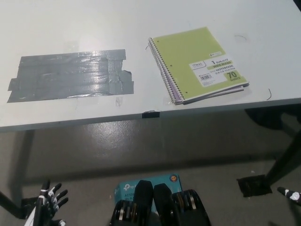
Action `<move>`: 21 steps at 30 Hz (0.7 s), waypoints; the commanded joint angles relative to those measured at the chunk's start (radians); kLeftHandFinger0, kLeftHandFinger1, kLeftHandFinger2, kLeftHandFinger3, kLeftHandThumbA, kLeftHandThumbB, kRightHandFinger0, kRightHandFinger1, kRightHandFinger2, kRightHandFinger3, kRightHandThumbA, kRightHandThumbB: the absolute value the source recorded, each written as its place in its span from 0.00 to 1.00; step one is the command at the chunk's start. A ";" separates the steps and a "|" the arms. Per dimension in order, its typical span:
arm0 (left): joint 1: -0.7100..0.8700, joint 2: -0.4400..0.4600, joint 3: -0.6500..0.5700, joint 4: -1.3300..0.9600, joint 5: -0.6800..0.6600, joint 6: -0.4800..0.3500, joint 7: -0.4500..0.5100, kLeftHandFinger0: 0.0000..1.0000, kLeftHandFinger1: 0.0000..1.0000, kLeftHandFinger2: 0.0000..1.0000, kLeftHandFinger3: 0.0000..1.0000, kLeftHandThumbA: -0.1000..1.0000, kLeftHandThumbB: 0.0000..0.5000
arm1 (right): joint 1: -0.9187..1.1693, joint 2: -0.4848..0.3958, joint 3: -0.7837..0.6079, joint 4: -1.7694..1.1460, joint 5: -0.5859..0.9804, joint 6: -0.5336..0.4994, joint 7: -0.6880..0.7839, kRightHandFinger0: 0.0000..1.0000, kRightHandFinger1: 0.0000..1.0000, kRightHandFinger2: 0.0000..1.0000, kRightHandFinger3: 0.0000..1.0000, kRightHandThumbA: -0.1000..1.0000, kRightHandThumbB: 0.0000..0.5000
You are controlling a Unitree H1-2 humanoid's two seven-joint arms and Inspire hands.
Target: The robot uses its right hand to align two notebooks stacked together until they are fully overlapped
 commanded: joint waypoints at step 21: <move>-0.035 -0.287 0.416 -0.035 -0.269 0.007 0.144 0.83 1.00 1.00 1.00 1.00 0.73 | -0.035 0.094 -0.256 -0.049 0.287 0.187 -0.146 0.98 1.00 1.00 1.00 1.00 0.66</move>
